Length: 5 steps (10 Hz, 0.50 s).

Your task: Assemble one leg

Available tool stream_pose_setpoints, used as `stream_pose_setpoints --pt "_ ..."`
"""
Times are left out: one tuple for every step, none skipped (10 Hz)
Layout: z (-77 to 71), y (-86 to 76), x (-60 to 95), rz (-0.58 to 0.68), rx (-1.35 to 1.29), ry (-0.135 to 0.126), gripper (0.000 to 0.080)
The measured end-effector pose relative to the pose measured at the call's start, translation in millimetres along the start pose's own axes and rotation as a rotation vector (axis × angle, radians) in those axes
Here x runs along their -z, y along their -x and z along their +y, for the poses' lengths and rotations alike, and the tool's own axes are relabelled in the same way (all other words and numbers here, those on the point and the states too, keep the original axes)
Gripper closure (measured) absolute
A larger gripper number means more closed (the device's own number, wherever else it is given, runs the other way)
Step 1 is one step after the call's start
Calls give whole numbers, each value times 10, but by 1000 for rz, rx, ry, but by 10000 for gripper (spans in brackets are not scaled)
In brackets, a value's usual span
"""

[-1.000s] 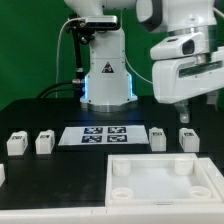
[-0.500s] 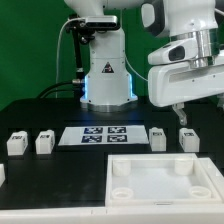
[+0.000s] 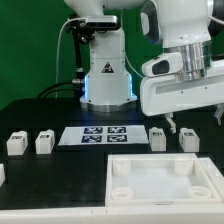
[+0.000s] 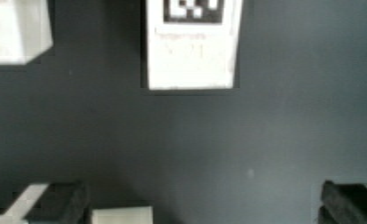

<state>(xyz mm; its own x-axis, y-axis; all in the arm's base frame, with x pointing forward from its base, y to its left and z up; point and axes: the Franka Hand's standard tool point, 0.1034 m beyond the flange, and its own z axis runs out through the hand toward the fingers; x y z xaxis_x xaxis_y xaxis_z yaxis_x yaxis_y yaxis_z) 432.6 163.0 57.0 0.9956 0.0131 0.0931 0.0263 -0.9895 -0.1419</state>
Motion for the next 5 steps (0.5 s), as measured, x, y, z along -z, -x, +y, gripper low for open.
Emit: stream_pose_setpoints --pt "18 89 -27 -91 3 7 151" --pt "14 82 -4 -210 -9 8 151" --pt "-10 49 -1 -286 -36 12 151" --pt "-14 85 -17 -461 -35 25 151" --pt "-45 39 -22 -606 -57 38 151"
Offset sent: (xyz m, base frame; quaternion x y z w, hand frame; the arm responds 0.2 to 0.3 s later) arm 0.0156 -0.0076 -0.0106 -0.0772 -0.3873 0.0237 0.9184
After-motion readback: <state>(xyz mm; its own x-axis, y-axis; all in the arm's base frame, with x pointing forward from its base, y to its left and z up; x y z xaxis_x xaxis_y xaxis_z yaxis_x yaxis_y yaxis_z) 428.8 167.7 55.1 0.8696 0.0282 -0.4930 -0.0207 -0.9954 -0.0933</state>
